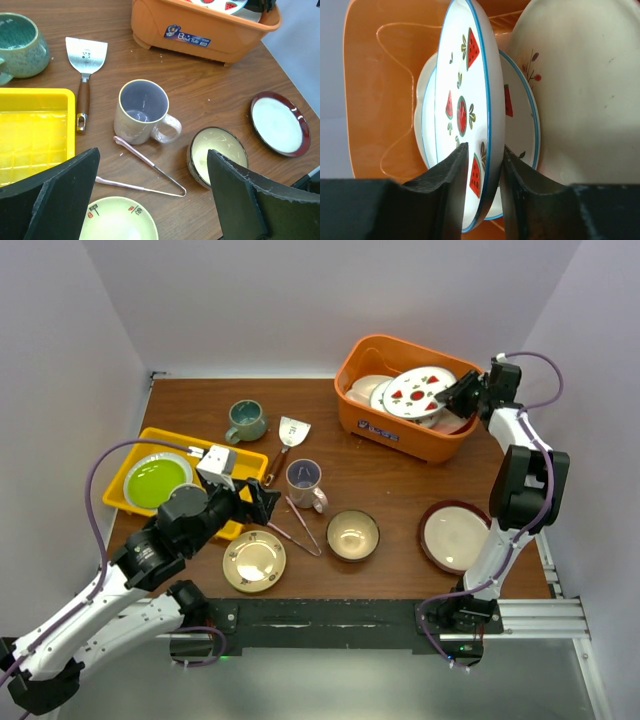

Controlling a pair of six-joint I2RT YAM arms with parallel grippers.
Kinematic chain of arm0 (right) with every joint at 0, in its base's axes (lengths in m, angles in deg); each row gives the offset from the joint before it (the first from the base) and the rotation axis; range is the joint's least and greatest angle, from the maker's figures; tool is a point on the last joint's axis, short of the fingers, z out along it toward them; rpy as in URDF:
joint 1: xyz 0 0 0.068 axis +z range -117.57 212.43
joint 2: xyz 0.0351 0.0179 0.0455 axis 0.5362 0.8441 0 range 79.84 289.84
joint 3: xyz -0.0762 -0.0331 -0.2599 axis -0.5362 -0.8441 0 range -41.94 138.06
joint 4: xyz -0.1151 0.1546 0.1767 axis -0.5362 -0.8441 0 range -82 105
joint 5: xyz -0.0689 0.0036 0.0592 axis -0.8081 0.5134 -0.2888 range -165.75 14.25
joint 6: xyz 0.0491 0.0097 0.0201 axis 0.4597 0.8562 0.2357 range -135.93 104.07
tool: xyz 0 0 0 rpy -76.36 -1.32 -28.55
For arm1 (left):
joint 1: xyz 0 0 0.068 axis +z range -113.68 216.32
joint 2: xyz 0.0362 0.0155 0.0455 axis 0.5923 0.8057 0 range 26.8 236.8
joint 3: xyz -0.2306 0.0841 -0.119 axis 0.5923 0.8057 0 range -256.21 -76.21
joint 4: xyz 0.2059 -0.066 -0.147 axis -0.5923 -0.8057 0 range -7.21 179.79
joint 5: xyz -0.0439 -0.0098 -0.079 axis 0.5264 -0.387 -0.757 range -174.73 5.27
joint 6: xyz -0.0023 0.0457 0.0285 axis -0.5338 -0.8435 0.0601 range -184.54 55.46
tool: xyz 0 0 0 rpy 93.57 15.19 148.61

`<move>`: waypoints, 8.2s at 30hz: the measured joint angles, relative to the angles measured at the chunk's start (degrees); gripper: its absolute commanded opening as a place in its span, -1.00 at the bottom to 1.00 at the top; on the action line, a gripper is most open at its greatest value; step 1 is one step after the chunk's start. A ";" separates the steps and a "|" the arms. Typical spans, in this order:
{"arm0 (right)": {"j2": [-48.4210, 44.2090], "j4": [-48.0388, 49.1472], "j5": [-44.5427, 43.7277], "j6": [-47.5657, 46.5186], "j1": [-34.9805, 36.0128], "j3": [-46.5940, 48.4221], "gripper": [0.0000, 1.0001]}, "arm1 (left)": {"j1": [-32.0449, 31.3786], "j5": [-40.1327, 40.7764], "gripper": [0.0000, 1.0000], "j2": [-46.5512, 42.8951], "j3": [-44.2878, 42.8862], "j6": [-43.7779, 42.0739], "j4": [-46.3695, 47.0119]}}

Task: Place the mixed dishes into the plastic bin
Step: Place the plate in the plastic bin, then pick up the plate at the center of the board.

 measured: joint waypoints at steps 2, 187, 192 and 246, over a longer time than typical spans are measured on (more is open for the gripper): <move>0.00 -0.48 -0.04 -0.35 0.00 0.00 -0.07 | 0.00 -0.22 0.88 -0.20 0.37 0.26 -0.39; -19.45 -66.05 25.97 -112.21 -26.03 -16.98 -1.00 | -10.16 -25.33 0.77 51.28 -16.87 -5.95 28.39; -21.73 -66.16 27.04 -110.90 -25.92 -16.92 -1.00 | -9.42 -26.97 0.77 55.84 -18.53 -7.72 30.71; -28.68 -69.24 36.74 -100.80 -14.58 -15.45 -0.08 | -1.55 -41.09 -1.00 66.34 -22.16 5.84 36.39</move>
